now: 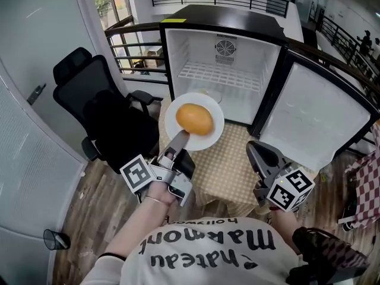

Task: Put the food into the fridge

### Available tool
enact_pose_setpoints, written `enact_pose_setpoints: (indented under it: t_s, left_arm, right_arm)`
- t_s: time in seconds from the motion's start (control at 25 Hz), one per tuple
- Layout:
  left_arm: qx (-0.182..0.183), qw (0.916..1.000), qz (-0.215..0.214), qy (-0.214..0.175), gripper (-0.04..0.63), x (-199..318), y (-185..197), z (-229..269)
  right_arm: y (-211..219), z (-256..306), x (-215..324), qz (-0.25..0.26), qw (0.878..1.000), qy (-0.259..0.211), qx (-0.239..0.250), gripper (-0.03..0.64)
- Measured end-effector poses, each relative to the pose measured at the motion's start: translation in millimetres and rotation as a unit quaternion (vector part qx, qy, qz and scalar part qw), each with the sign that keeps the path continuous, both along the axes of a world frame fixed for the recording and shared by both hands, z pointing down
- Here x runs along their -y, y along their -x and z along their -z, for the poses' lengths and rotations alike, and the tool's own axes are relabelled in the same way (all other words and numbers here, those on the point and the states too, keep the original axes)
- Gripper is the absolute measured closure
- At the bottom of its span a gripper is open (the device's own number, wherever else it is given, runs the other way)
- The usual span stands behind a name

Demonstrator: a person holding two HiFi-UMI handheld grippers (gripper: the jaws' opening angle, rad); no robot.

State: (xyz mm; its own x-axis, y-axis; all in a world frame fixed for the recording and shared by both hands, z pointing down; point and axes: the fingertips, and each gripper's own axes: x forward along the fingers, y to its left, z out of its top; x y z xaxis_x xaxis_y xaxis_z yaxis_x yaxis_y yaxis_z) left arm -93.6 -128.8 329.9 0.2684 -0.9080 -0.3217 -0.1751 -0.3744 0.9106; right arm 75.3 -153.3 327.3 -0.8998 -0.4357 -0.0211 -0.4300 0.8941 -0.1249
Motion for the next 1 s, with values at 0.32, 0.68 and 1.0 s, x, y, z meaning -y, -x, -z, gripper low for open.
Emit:
enact_pose_setpoints:
  t_s: [0.32, 0.68, 1.0]
  left_arm:
    - [-0.003, 0.9997, -0.012, 0.021, 0.586, 26.4, 7.5, -16.0]
    - [-0.010, 0.9982, -0.052, 0.026, 0.586, 93.5, 32.9, -18.2]
    - [0.008, 0.9937, -0.104, 0.042, 0.586, 159.2, 62.4, -13.1]
  right_arm:
    - [9.5, -19.1, 19.3, -0.011, 0.999, 0.033, -0.002, 0.601]
    - [27.1, -24.0, 62.9, -0.069, 0.996, 0.050, -0.005, 0.601]
    - [56.1, -23.9, 106.6, -0.130, 0.989, 0.062, 0.014, 0.601]
